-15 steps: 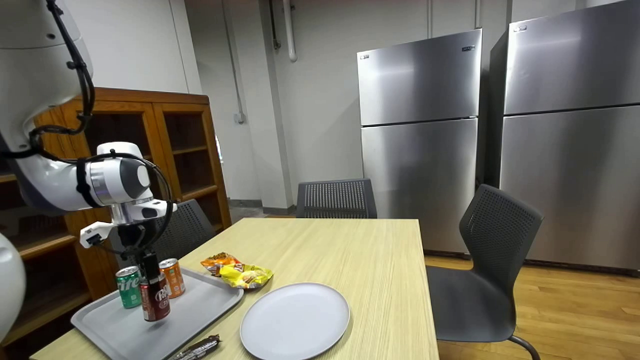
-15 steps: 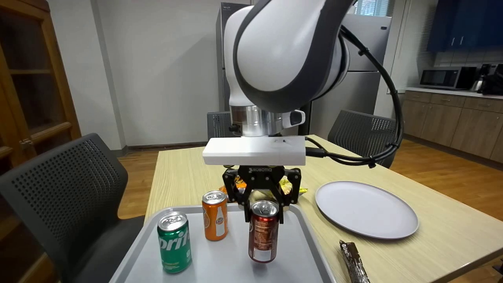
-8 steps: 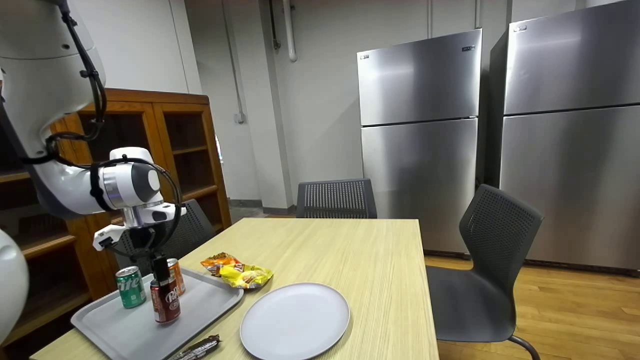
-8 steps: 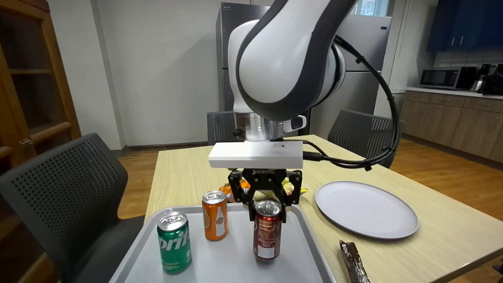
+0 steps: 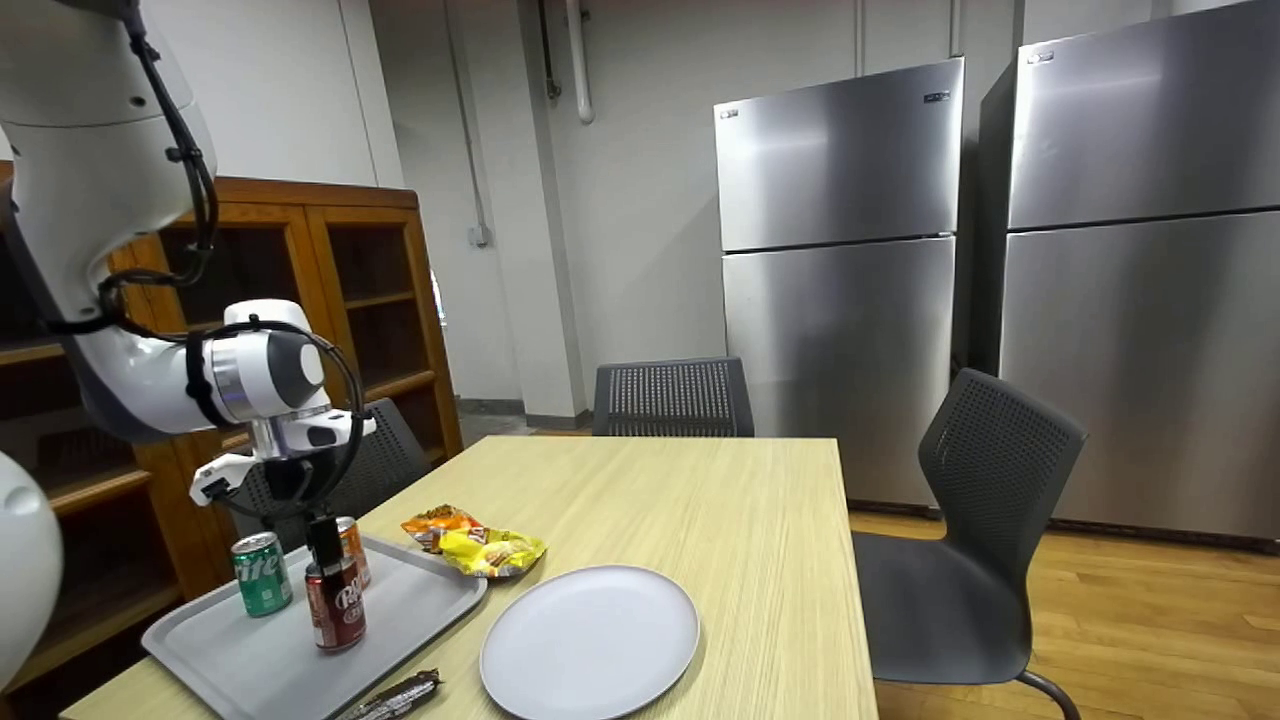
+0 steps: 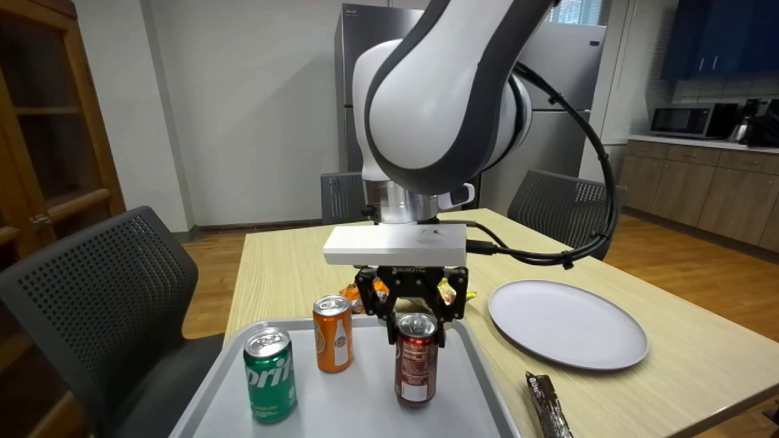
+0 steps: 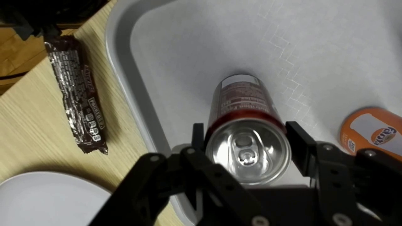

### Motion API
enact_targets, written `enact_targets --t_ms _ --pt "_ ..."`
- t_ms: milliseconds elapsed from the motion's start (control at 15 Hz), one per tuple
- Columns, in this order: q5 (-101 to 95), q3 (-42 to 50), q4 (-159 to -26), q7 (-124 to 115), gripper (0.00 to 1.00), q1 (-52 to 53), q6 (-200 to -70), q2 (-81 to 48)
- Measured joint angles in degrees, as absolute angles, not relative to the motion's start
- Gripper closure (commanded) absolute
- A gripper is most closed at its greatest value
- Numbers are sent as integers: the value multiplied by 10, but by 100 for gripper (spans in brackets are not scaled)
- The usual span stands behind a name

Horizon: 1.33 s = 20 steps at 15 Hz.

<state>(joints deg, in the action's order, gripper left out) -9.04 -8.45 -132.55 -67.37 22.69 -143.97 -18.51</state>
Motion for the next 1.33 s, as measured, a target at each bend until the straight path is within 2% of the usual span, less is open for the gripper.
enact_targets --t_ms 133,1333 --pt "-90 -84 -1324 -674 0 229 -1440 -184" --pt "-94 -85 -1332 -662 0 221 -1421 -73"
